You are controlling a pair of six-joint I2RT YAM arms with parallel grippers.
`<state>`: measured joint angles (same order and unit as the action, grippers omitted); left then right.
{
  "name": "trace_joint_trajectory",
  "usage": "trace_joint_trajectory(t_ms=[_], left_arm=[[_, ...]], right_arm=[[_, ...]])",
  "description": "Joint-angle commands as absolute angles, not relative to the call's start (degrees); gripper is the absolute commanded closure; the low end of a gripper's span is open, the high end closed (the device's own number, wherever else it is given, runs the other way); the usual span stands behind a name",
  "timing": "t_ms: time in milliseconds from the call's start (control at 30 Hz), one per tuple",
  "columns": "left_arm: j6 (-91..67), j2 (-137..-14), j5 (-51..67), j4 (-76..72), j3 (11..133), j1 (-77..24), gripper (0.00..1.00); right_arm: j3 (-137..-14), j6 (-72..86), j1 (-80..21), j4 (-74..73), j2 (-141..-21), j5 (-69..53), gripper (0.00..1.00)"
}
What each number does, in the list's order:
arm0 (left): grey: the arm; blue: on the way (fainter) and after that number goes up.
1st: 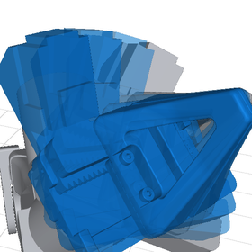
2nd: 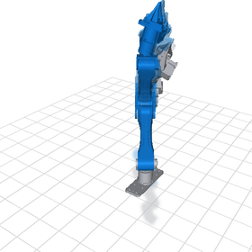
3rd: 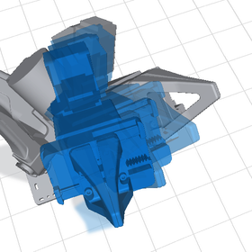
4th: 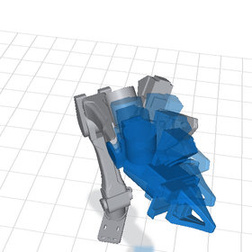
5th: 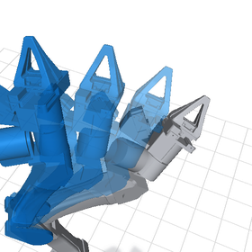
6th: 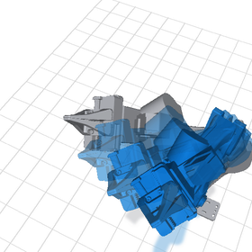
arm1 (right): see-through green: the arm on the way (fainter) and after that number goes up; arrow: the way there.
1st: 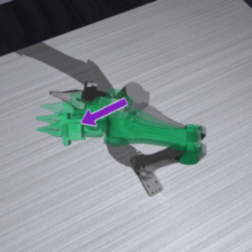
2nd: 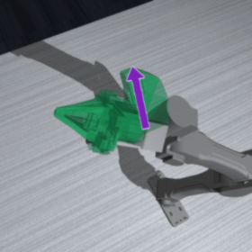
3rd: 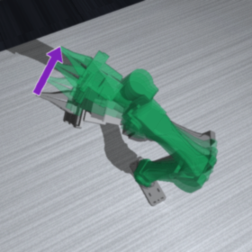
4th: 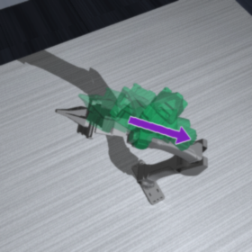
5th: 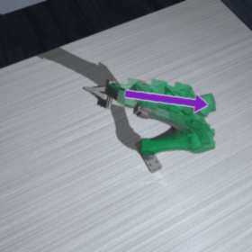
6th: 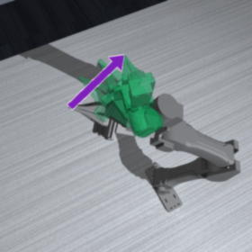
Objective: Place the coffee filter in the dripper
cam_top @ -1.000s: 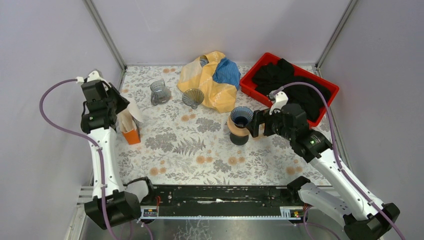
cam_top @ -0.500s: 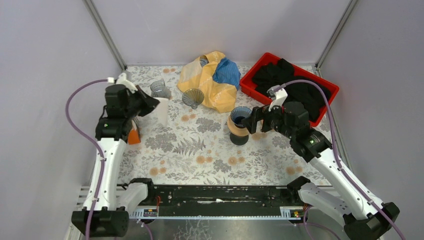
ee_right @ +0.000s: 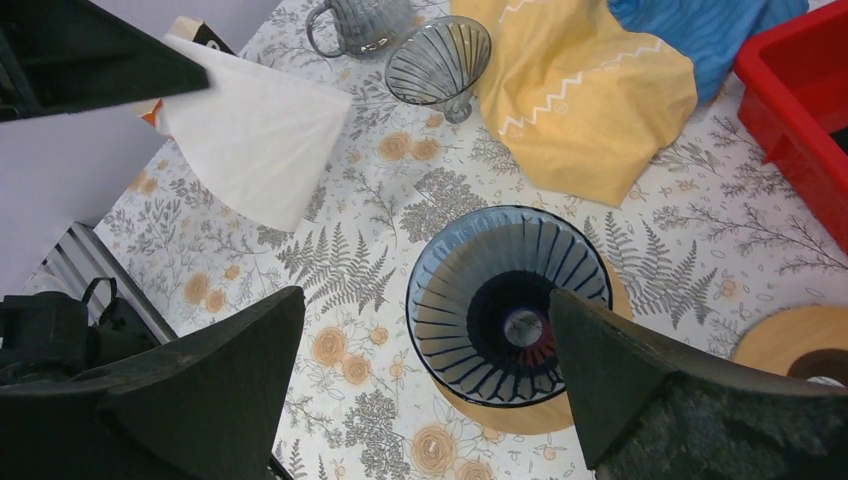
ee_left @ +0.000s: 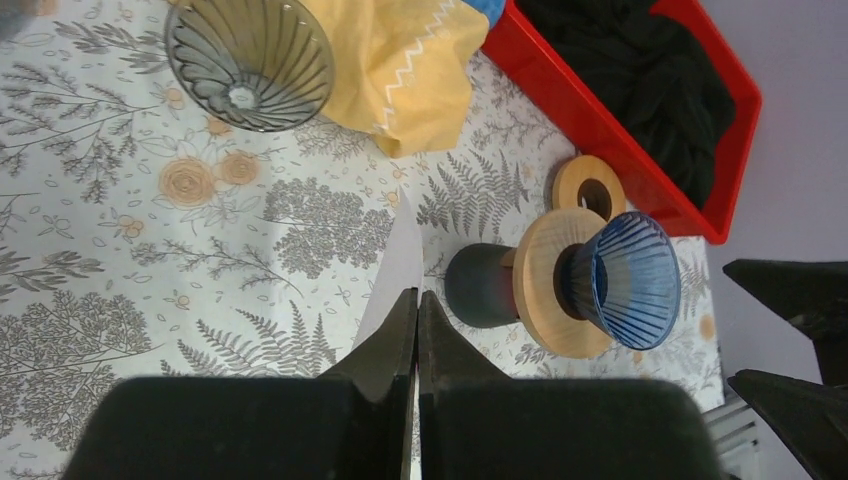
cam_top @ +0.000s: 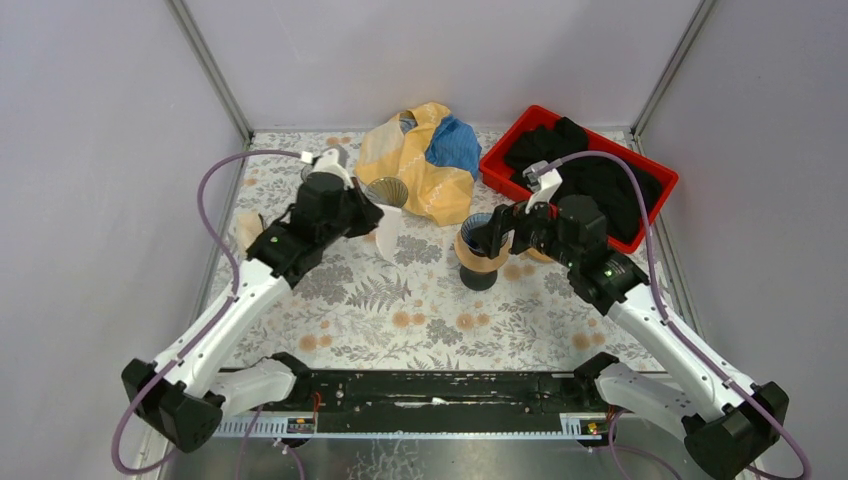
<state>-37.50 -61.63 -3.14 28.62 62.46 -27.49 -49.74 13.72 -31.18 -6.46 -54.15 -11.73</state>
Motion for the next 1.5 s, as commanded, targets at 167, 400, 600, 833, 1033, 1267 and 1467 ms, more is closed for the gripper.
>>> trace_joint_trajectory(t_ms=[167, 400, 600, 833, 1033, 1267, 1467], left_arm=[[-36.07, -70.78, -25.38, 27.39, 73.5, -43.84, 1.0], [-34.67, -74.81, -35.38, 30.3, 79.5, -50.31, 1.0], [-33.42, -77.54, -41.84, 33.6, 83.68, -53.79, 1.0], [-33.18, -79.1, -44.31, 35.13, 85.87, -54.41, 1.0], [-33.66, -79.36, -44.98, 35.68, 86.33, -54.41, 1.0], [-33.57, -79.49, -45.3, 35.68, 86.13, -54.4, 1.0], [-33.71, -79.62, -45.27, 35.66, 86.0, -54.4, 1.0]], right_arm=[[-48.84, 13.56, -34.58, 2.44, -55.55, -11.31, 0.01], [-47.13, 12.66, -37.79, 7.25, -56.63, -9.34, 0.01], [-46.66, 13.37, -40.89, 11.48, -58.53, -7.35, 0.02], [-42.41, 11.58, -44.82, 20.76, -60.04, -1.66, 0.03], [-40.75, 8.35, -47.37, 26.26, -61.56, 2.07, 0.04], [-39.78, 4.04, -50.82, 33.44, -64.06, 7.57, 0.07], [-39.2, 0.17, -54.23, 38.66, -66.44, 11.08, 0.1]])
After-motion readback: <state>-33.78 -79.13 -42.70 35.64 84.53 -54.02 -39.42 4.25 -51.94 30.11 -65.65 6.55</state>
